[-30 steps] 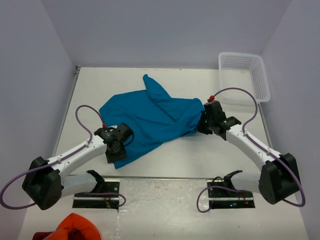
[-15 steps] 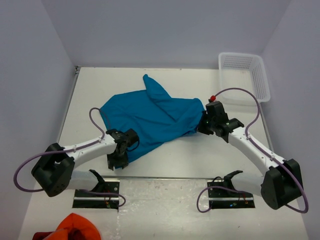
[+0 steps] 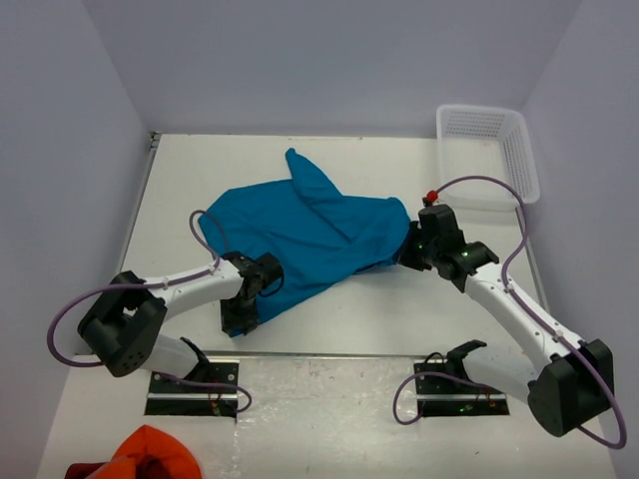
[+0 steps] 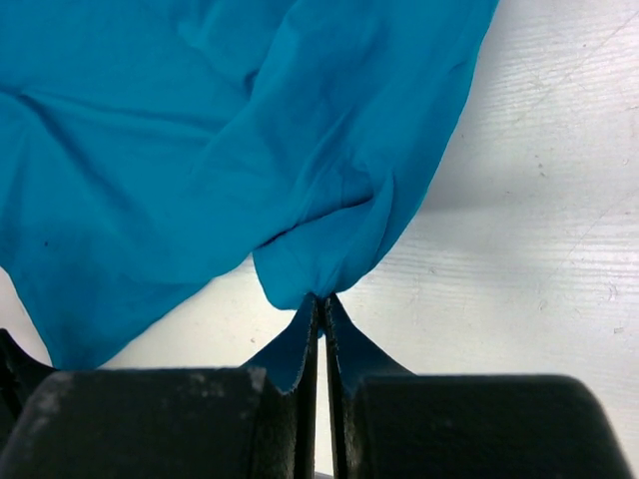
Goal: Fold and stack the t-shirts
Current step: Flatten out the tshirt
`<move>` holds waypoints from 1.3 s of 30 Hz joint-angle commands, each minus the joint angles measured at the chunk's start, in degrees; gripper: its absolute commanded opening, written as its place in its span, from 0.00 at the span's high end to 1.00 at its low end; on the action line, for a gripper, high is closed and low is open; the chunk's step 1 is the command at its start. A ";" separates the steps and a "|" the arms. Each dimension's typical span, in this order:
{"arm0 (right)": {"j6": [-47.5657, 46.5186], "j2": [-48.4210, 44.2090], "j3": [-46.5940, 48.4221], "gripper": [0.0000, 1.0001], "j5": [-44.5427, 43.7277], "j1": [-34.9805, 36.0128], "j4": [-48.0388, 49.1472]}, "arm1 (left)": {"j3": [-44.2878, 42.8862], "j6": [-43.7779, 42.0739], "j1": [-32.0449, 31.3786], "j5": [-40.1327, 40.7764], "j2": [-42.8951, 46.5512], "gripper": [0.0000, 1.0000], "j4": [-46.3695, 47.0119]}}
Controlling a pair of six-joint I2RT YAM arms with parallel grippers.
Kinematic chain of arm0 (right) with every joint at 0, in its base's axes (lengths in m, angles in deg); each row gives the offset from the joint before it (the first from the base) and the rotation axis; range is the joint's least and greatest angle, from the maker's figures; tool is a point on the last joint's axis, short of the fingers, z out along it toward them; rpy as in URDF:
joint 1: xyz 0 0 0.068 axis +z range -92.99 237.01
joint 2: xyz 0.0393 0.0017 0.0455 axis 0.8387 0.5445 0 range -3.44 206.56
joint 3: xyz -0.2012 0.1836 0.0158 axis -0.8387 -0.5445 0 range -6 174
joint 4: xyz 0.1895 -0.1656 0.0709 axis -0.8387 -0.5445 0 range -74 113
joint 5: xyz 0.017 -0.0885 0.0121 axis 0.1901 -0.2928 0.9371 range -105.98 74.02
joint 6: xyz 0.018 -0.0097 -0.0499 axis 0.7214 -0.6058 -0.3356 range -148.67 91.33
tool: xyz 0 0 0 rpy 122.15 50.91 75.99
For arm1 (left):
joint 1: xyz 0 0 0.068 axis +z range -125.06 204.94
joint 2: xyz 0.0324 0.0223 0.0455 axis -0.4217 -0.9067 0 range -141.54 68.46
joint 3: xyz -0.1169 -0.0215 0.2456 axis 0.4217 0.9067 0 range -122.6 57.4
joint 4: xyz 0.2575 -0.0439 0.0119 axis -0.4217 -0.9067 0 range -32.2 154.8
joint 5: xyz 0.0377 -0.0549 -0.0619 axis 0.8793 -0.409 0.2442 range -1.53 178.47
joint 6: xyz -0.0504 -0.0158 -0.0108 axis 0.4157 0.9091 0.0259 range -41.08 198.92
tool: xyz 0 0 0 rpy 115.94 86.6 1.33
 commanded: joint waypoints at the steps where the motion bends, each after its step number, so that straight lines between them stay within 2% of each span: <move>1: -0.73 -2.51 1.33 1.00 0.10 0.11 -1.16 | -2.07 -2.34 1.37 -0.14 -0.75 0.60 0.82; 6: -0.82 -5.40 1.94 1.00 0.10 0.11 -2.82 | -1.98 -6.38 4.09 -4.18 -2.50 0.60 3.89; 11: -1.35 -7.43 2.12 1.00 -0.16 0.11 -4.06 | -1.98 -7.44 4.80 -5.24 -3.91 0.74 6.09; 19: -1.44 -7.44 2.74 1.00 0.10 0.11 -4.67 | -1.81 -8.67 4.80 -6.03 -5.05 0.90 7.94; 20: -1.52 -7.26 2.74 1.00 0.10 0.03 -4.67 | -1.81 -8.76 4.71 -5.94 -4.97 0.97 7.85; 21: -1.61 -7.00 2.65 1.00 0.10 0.03 -4.76 | -1.81 -8.93 4.89 -5.85 -4.53 1.00 7.59; 25: -2.93 -5.42 3.44 1.00 -2.17 0.11 -4.76 | -2.07 -8.94 4.80 -6.20 -0.93 1.00 6.36; 29: -6.00 -2.78 7.39 1.00 -5.61 0.03 -6.25 | -7.16 -9.11 4.80 -5.77 5.13 1.00 2.67; 32: -8.63 -1.38 12.48 1.00 -7.36 0.11 -7.39 | -13.64 -8.67 4.71 -3.66 13.11 1.00 0.04; 37: -15.13 4.51 25.74 1.00 -10.10 0.11 -11.34 | -25.77 -10.60 4.89 7.14 17.96 1.00 -4.89; 38: -17.15 5.82 32.73 1.00 -11.14 0.03 -12.31 | -30.50 -12.96 4.89 10.63 20.23 1.00 -3.94; 39: -17.17 5.84 32.80 1.00 -11.76 0.03 -12.32 | -30.55 -12.98 4.97 12.06 20.26 1.00 -3.93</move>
